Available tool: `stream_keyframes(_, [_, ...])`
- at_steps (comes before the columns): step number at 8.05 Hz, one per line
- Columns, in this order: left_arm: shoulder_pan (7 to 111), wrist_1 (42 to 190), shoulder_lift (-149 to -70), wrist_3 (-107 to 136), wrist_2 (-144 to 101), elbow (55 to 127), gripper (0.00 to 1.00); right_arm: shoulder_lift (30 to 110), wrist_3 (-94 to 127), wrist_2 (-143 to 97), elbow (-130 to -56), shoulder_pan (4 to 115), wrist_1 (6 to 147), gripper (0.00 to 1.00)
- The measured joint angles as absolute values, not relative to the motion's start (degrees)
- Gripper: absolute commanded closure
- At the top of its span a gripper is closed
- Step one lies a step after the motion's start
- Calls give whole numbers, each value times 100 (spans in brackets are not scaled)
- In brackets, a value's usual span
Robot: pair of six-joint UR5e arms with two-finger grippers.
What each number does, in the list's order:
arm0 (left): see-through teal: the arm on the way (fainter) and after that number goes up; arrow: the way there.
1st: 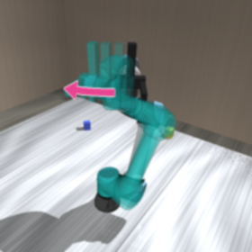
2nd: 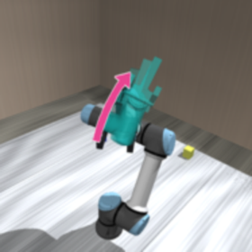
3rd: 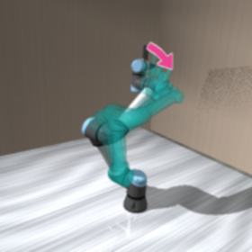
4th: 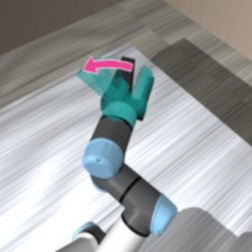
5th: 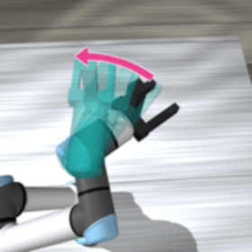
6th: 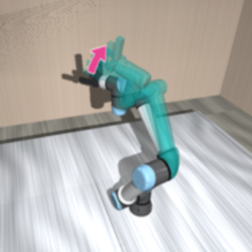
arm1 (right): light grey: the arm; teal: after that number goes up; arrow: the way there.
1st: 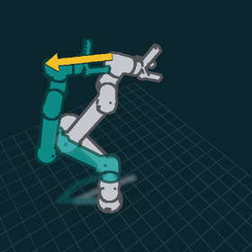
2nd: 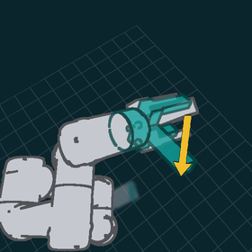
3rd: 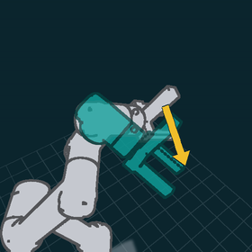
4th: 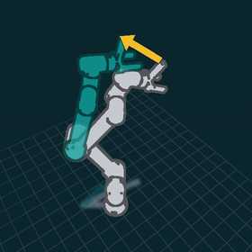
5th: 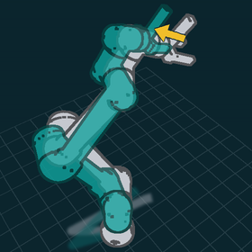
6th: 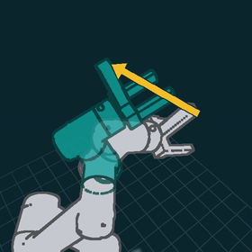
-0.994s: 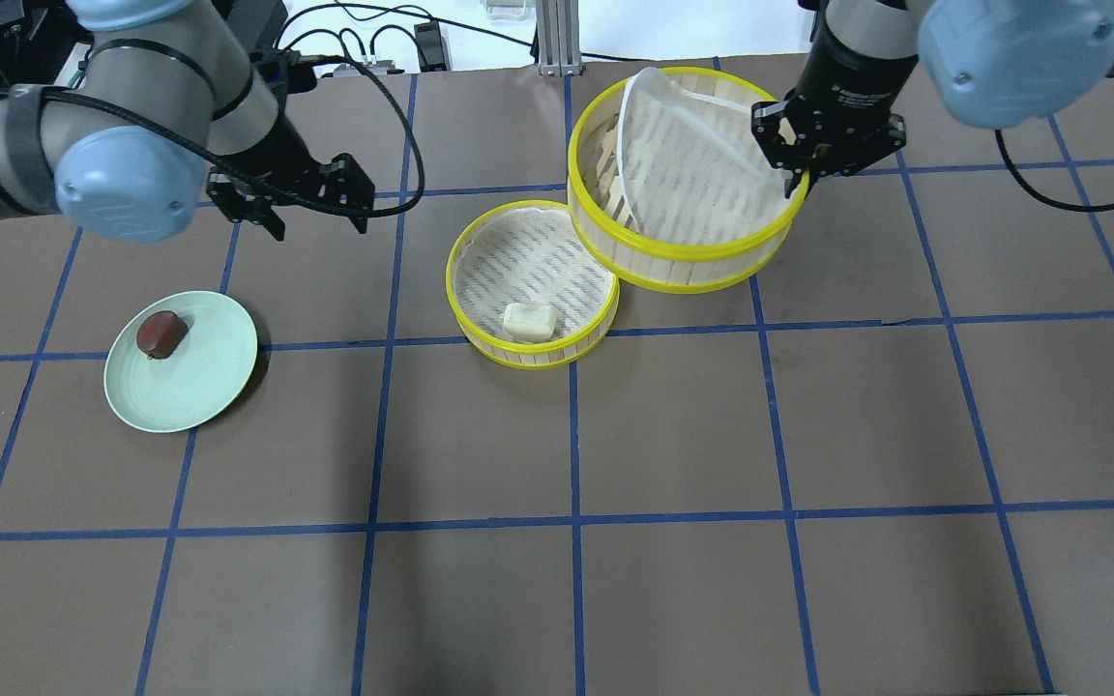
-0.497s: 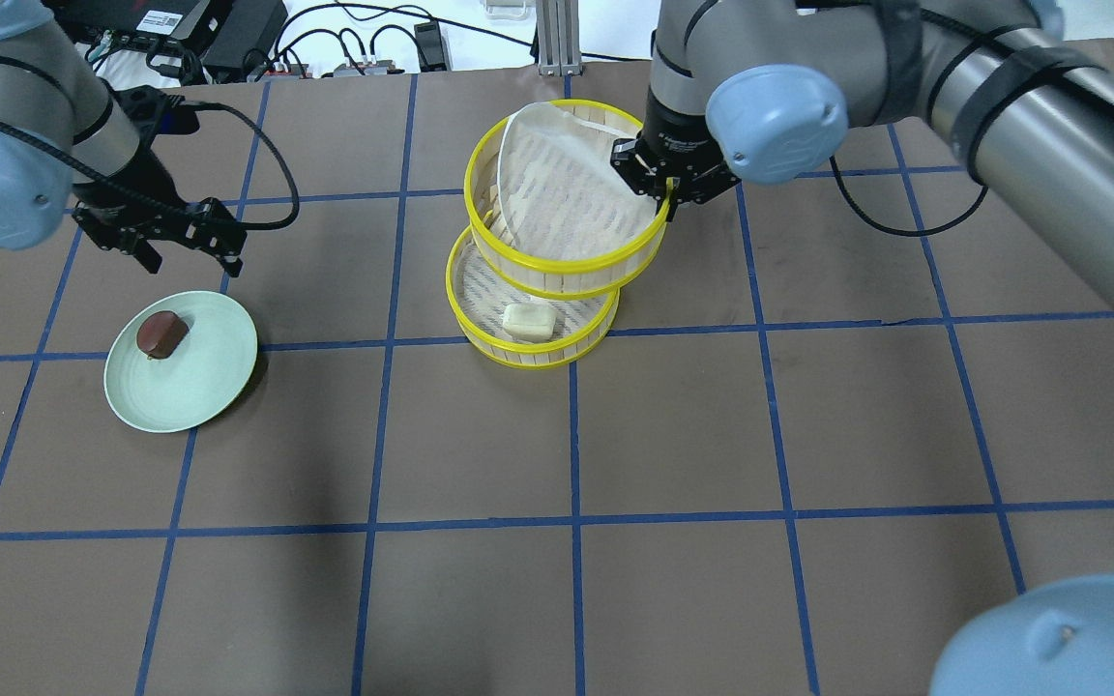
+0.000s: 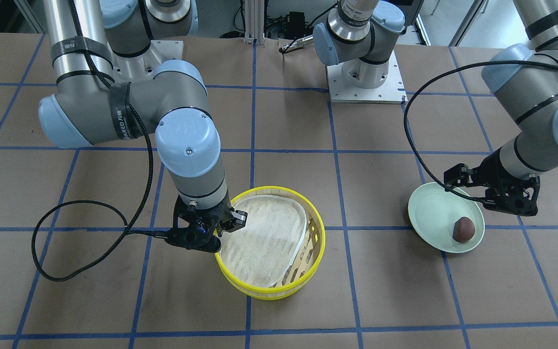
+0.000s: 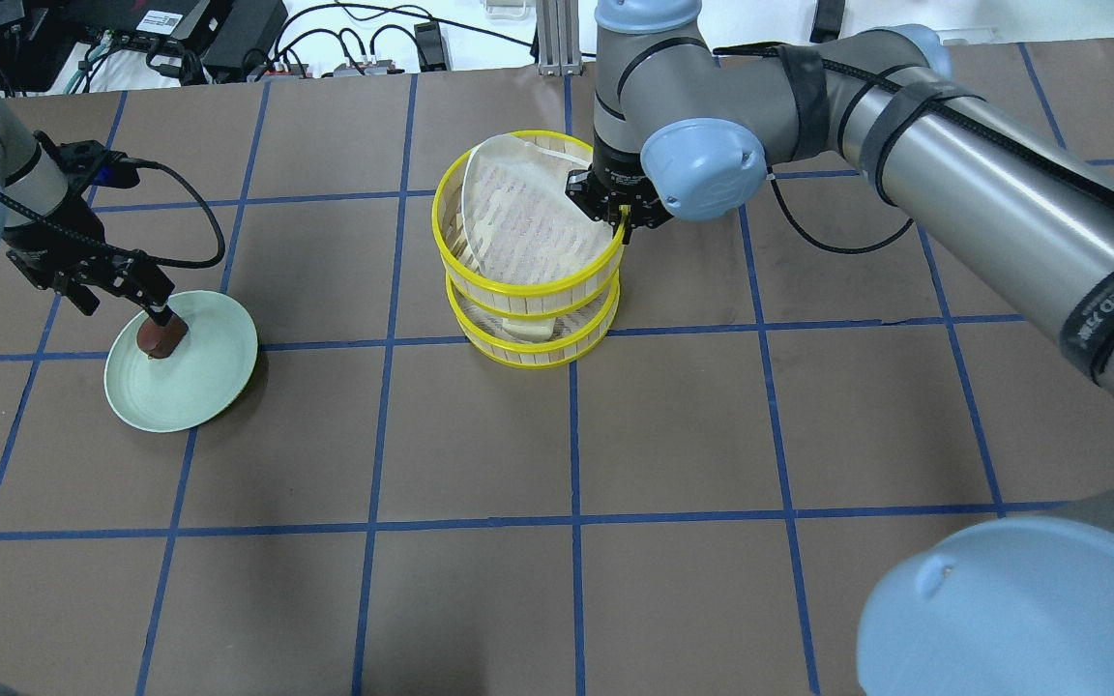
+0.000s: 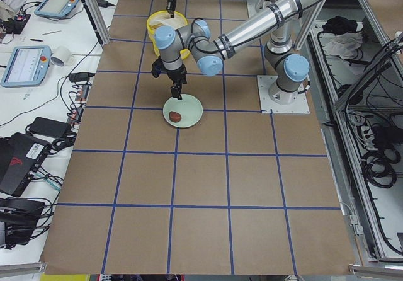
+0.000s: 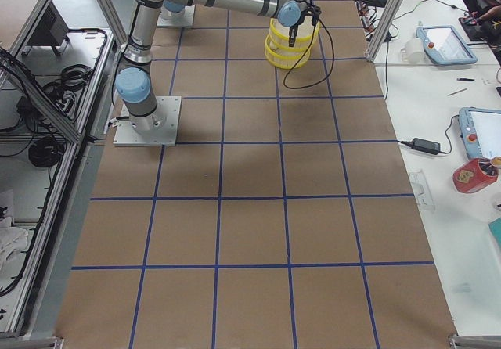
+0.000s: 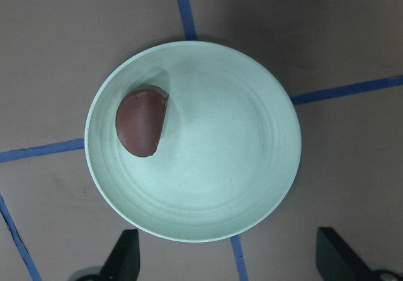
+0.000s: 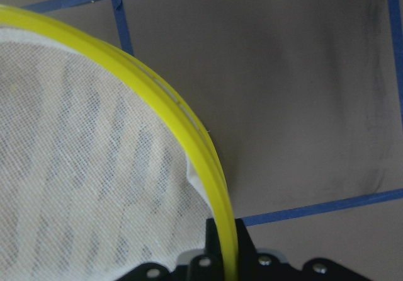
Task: Place buns in different layers of steamer
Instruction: 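Stack the top tier back onto the bottom tier while the left gripper reaches the plate, then grasp the dark brown bun on the plate with the left gripper and lift it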
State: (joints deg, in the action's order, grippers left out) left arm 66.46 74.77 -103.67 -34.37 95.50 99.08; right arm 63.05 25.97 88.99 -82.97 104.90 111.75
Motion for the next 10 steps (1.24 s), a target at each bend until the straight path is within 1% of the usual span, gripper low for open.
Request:
stream_keyframes(2, [6415, 7286, -10614, -3841, 9594, 9923, 0, 6187, 2542, 8905, -8350, 10577, 11246, 89])
stream_keyframes(6, [6280, 6313, -11240, -4249, 9569, 9912, 0, 6130, 2331, 8947, -8421, 10599, 11265, 88])
stream_keyframes(10, [6284, 6033, -11619, -4242, 9379, 9879, 5, 6107, 2346, 9005, -8434, 10600, 11275, 88])
